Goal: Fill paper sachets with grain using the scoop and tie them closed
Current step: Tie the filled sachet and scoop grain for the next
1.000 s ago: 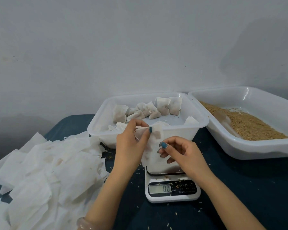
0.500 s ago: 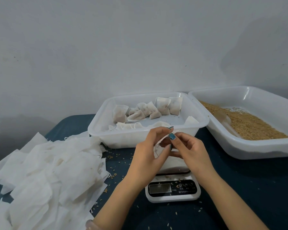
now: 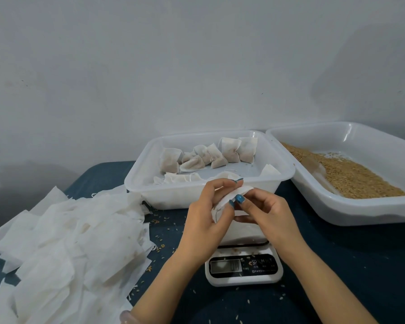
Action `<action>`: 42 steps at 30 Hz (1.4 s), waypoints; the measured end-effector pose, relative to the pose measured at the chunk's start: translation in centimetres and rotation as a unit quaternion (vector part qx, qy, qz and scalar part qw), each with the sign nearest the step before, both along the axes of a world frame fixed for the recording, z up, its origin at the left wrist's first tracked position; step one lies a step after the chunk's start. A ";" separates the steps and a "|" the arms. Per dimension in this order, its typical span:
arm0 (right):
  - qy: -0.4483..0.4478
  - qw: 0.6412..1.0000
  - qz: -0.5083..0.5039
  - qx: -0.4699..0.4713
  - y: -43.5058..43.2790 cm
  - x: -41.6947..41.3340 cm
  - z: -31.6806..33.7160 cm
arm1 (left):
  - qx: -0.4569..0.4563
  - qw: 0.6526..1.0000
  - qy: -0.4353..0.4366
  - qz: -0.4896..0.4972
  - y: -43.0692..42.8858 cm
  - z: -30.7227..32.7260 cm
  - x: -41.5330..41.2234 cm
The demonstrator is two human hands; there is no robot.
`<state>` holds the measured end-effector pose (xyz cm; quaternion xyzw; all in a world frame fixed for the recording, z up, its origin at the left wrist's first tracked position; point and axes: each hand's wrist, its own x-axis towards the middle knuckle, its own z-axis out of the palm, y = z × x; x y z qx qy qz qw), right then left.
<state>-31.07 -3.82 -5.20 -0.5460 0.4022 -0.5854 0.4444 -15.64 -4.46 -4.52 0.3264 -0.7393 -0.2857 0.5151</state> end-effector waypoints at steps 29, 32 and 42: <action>0.197 0.970 -0.076 -0.118 0.5 0.0 -0.1 | -0.133 0.977 -0.136 0.101 -0.5 -0.3 0.6; 0.220 0.963 -0.086 -0.128 0.4 -0.1 -0.3 | -0.134 0.972 -0.152 0.123 -0.5 -0.4 0.7; 0.242 0.961 -0.086 -0.099 0.5 0.1 -0.2 | -0.140 0.968 -0.118 0.172 -0.6 0.0 1.1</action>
